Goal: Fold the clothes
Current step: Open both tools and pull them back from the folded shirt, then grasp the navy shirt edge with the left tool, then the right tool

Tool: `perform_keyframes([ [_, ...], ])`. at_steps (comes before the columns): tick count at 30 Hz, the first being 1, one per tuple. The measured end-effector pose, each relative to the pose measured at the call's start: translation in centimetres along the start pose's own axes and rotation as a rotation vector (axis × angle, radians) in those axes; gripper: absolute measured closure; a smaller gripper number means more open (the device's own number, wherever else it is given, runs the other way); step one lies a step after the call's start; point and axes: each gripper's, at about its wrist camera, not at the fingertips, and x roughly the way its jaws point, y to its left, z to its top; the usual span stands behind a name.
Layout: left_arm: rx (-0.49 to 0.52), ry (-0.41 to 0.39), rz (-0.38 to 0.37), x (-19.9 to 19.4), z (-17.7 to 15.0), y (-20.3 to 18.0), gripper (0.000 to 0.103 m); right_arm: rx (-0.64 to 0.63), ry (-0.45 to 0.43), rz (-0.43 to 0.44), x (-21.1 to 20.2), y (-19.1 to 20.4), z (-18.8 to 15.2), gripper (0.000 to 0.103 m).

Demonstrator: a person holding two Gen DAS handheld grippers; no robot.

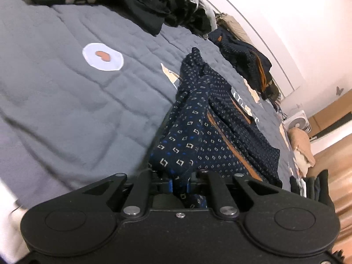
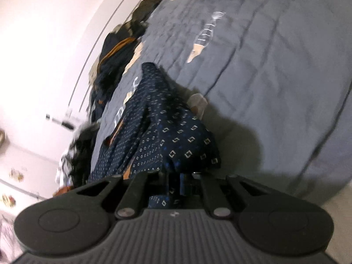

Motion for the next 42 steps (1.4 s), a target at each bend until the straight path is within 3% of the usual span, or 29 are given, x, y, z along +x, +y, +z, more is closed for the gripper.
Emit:
perform_keyframes([
  [4,0.009,0.041,0.000,-2.3,-1.5,0.4,0.093,0.004,0.020,0.016,-2.9,-0.6,-0.1,0.095],
  [9,0.067,0.081,0.005,-5.5,-4.3,0.1,0.093,-0.083,0.089,-0.059,-5.2,-1.4,-1.3,0.094],
  [12,0.094,0.117,0.056,-5.6,-5.2,0.8,0.084,-0.179,0.108,-0.160,-5.5,-1.5,-2.0,0.090],
  [15,0.155,0.089,0.144,-6.3,-5.3,0.6,0.082,-0.259,0.121,-0.245,-5.6,-1.6,-2.2,0.084],
  [23,0.372,-0.091,0.198,-10.4,-3.4,-2.8,0.074,-0.497,-0.108,-0.351,-8.7,1.8,-1.0,0.072],
  [25,0.440,-0.090,0.178,-9.9,-2.5,-3.9,0.070,-0.528,-0.123,-0.332,-8.6,2.3,-0.2,0.071],
  [30,0.653,-0.062,0.105,-6.8,-1.0,-7.2,0.070,-0.575,-0.036,-0.233,-5.5,4.2,1.7,0.070],
  [34,0.774,0.016,0.055,-2.3,-0.7,-8.6,0.069,-0.693,-0.013,-0.222,-1.8,6.4,2.5,0.057],
  [36,0.828,0.053,0.070,0.0,-0.8,-8.8,0.069,-0.761,-0.004,-0.233,0.0,7.3,2.7,0.055],
  [40,0.920,0.083,0.190,3.8,-1.7,-8.0,0.062,-0.818,0.029,-0.235,2.8,7.6,3.0,0.053],
  [42,0.930,0.100,0.185,4.3,-2.1,-7.1,0.058,-0.814,0.041,-0.226,3.7,7.0,2.9,0.053],
])
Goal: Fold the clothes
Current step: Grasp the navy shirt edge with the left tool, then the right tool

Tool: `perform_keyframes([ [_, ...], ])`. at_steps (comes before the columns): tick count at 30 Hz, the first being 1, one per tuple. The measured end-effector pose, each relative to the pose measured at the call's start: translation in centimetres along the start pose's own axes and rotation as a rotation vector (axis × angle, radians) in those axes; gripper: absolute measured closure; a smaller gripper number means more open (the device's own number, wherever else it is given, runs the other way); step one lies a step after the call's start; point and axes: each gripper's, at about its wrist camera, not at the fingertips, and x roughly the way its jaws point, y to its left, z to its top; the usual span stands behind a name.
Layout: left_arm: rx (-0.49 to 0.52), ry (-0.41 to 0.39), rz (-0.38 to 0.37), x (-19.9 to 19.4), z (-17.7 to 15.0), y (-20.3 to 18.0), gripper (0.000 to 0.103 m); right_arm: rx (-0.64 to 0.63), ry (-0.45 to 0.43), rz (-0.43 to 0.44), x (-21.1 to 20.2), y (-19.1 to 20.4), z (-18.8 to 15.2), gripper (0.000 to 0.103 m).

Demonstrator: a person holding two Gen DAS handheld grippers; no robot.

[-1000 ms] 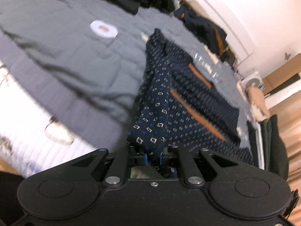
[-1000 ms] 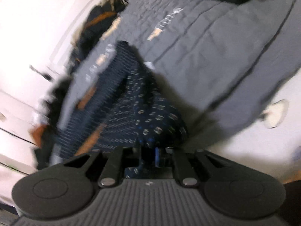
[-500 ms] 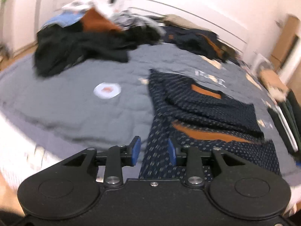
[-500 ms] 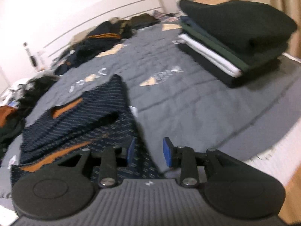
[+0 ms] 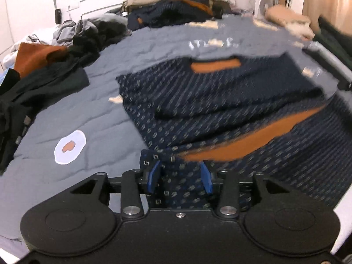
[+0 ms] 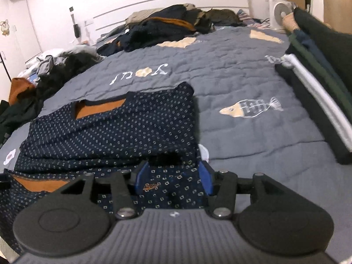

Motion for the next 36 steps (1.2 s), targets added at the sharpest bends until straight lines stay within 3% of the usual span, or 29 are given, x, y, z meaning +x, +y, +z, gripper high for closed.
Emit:
perform_keyframes([
  [2,0.000,0.013,0.003,0.4,-0.5,0.2,0.049,0.014,0.005,-0.002,0.6,-0.3,-0.7,0.053],
  [7,-0.005,0.030,-0.007,1.3,-0.4,0.7,0.050,0.024,-0.002,-0.008,0.7,-0.6,-1.5,0.053],
  [9,-0.030,0.035,-0.013,1.7,-0.1,1.0,0.059,0.027,-0.020,-0.007,0.5,-0.6,-1.6,0.053],
  [11,-0.070,0.041,-0.020,2.1,0.3,1.6,0.080,0.031,-0.025,-0.012,0.5,-0.7,-1.6,0.052],
  [14,-0.107,0.030,-0.035,1.8,0.7,2.1,0.088,0.038,-0.019,-0.019,0.8,-0.8,-1.6,0.052],
  [24,-0.160,-0.074,-0.037,-1.3,2.0,3.2,0.092,0.059,0.006,-0.030,1.2,-1.2,-1.4,0.051],
  [31,-0.257,-0.172,-0.029,-2.6,2.7,4.7,0.092,0.053,0.010,-0.046,1.2,-1.2,-1.4,0.050],
  [36,-0.216,-0.029,-0.009,0.5,2.4,4.0,0.091,0.015,0.049,-0.053,1.9,-1.1,-1.6,0.049],
])
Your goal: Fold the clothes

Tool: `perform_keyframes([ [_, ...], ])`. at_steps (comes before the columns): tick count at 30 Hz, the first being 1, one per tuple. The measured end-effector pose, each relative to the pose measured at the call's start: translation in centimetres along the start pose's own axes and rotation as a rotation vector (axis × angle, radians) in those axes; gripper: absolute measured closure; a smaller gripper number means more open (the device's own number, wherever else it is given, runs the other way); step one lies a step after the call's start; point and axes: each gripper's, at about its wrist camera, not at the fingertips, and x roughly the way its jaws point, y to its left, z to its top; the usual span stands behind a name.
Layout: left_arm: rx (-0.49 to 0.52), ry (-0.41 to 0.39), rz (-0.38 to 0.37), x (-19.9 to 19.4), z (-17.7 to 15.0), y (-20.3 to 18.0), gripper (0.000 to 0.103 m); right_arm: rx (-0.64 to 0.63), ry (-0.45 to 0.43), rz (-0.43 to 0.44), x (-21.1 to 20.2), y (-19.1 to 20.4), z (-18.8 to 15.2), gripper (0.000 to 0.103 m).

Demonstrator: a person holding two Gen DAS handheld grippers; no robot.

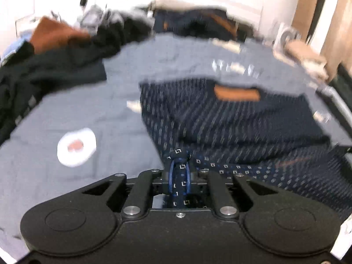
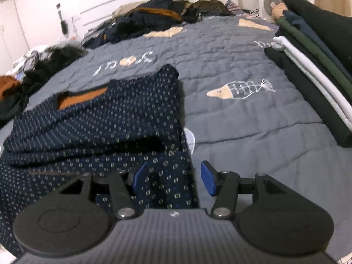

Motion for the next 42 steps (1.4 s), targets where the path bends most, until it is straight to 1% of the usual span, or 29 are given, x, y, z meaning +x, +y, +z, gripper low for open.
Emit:
perform_keyframes([
  [1,0.010,0.018,0.009,0.5,-0.1,-0.2,0.090,-0.018,0.014,0.003,0.2,0.1,-0.1,0.049],
  [4,0.016,0.021,0.014,0.6,-0.2,-0.4,0.090,-0.087,0.040,0.004,0.5,0.9,-0.5,0.049],
  [8,0.001,0.016,0.013,0.6,-0.2,-0.1,0.090,-0.177,0.045,-0.024,0.9,2.0,-1.1,0.047],
  [11,-0.003,0.017,0.018,0.4,-0.4,-0.1,0.087,-0.172,0.034,-0.027,1.5,1.8,-1.1,0.048],
  [12,-0.006,0.016,0.020,0.3,-0.4,-0.1,0.086,-0.161,0.026,-0.026,1.6,1.7,-1.0,0.055],
  [13,-0.011,0.014,0.020,0.2,-0.4,0.0,0.084,-0.131,0.011,-0.021,1.6,1.3,-0.9,0.073],
  [15,-0.023,0.002,0.024,-0.2,-0.3,0.3,0.074,-0.076,-0.013,-0.006,1.2,0.8,-0.6,0.090],
  [16,-0.029,-0.006,0.029,-0.5,-0.2,0.5,0.067,-0.051,-0.024,0.003,1.0,0.5,-0.4,0.093],
  [17,-0.034,-0.014,0.035,-0.8,-0.1,0.7,0.061,-0.026,-0.034,0.012,0.7,0.3,-0.1,0.094],
  [19,-0.042,-0.022,0.040,-1.0,0.0,1.1,0.061,0.014,-0.066,0.022,0.2,-0.2,0.2,0.094],
  [20,-0.046,-0.026,0.043,-1.1,0.1,1.3,0.058,0.042,-0.081,0.032,0.0,-0.5,0.3,0.094],
  [21,-0.052,-0.011,0.040,-0.9,0.1,1.4,0.055,0.071,-0.095,0.043,-0.2,-0.7,0.5,0.094],
  [22,-0.058,0.006,0.036,-0.6,0.1,1.5,0.048,0.092,-0.108,0.051,-0.4,-0.9,0.7,0.094],
  [24,-0.072,0.044,0.000,0.2,-0.2,1.5,0.048,0.088,-0.105,0.051,-0.2,-1.0,0.8,0.094],
  [25,-0.079,0.063,-0.019,0.6,-0.3,1.5,0.049,0.085,-0.099,0.049,-0.1,-0.9,0.9,0.094],
  [27,-0.094,0.075,-0.053,1.0,-0.4,1.7,0.082,0.093,-0.084,0.044,0.2,-1.0,0.8,0.094],
  [28,-0.100,0.073,-0.066,0.9,-0.3,1.7,0.092,0.084,-0.076,0.042,0.1,-0.9,0.8,0.094],
  [29,-0.098,0.057,-0.065,0.6,-0.3,1.6,0.094,0.072,-0.072,0.039,-0.1,-0.8,0.8,0.094],
  [31,-0.066,0.009,-0.050,-0.6,0.0,1.1,0.095,0.044,-0.087,0.036,-1.0,-0.5,0.9,0.094],
  [35,-0.054,-0.075,-0.035,-2.7,0.4,0.8,0.096,0.035,-0.150,0.059,-3.3,-0.3,1.2,0.095],
  [38,-0.042,-0.099,-0.039,-3.5,0.7,0.7,0.096,0.030,-0.190,0.083,-4.6,-0.1,1.6,0.096],
  [42,-0.046,-0.128,-0.034,-3.6,1.0,0.6,0.096,0.035,-0.205,0.087,-4.3,-0.1,2.0,0.097],
])
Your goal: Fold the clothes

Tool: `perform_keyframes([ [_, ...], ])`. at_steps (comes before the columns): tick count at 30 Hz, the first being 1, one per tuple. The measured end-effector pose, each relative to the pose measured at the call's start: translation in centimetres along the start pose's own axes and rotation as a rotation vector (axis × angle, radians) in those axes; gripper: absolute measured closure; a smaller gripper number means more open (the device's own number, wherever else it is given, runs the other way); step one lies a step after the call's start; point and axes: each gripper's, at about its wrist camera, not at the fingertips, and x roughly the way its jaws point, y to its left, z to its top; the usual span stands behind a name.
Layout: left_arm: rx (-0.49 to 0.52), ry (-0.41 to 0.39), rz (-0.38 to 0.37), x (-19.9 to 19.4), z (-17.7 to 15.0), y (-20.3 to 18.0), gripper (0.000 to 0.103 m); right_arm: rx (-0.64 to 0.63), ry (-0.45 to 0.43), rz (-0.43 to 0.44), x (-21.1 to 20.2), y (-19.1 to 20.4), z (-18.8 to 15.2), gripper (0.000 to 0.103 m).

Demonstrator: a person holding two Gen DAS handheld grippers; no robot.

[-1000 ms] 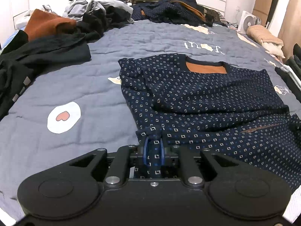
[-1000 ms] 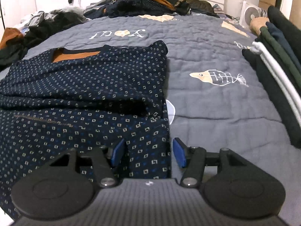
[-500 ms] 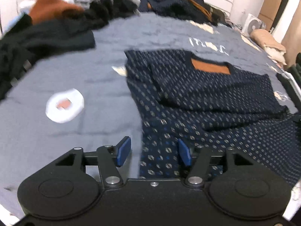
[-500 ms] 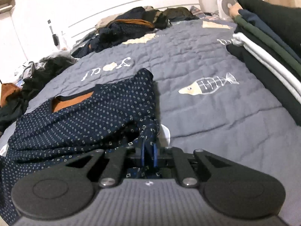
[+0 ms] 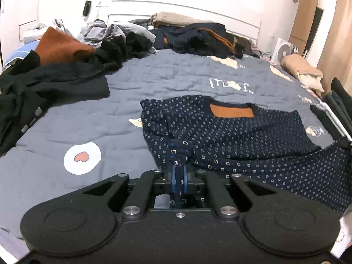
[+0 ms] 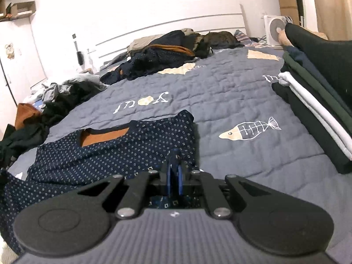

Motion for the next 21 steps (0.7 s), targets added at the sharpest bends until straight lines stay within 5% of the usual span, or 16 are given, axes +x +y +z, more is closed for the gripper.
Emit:
perform_keyframes([
  [12,-0.042,-0.086,0.018,2.8,6.3,1.5,0.096,0.091,-0.031,-0.008,5.5,-1.2,5.8,0.097],
  [21,0.038,-0.015,0.066,11.5,9.9,2.3,0.096,0.059,-0.003,-0.049,14.0,-0.9,9.9,0.097],
])
